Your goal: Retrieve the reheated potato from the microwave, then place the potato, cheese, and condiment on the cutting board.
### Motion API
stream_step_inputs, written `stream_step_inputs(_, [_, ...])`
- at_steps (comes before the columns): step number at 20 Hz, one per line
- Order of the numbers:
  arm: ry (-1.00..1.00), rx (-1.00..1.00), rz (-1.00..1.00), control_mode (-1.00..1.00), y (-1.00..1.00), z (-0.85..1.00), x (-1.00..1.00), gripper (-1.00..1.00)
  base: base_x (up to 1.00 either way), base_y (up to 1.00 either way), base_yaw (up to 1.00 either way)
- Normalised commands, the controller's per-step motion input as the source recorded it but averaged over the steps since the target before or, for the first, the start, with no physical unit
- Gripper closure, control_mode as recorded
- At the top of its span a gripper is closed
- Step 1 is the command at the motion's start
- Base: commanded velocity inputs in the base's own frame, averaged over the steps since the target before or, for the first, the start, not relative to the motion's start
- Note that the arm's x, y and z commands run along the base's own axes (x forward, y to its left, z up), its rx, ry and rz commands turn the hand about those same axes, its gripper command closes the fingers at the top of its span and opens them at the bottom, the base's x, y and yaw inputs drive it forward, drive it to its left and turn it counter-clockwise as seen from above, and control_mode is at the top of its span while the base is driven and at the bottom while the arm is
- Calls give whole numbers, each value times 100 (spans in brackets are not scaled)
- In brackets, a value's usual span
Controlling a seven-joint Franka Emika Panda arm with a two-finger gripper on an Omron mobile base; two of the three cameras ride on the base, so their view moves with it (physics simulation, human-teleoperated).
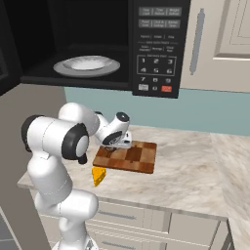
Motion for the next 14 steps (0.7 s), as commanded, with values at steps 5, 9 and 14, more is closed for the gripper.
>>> stream_step_inputs(5, [0,-2,0,-100,2,-32,-2,100,0,0,0])
stream_step_inputs(9, [0,-3,0,-100,2,-32,-7,-100,0,0,0])
stream_step_inputs(14, [0,-1,0,-100,0,-22,-8,-100,0,0,0])
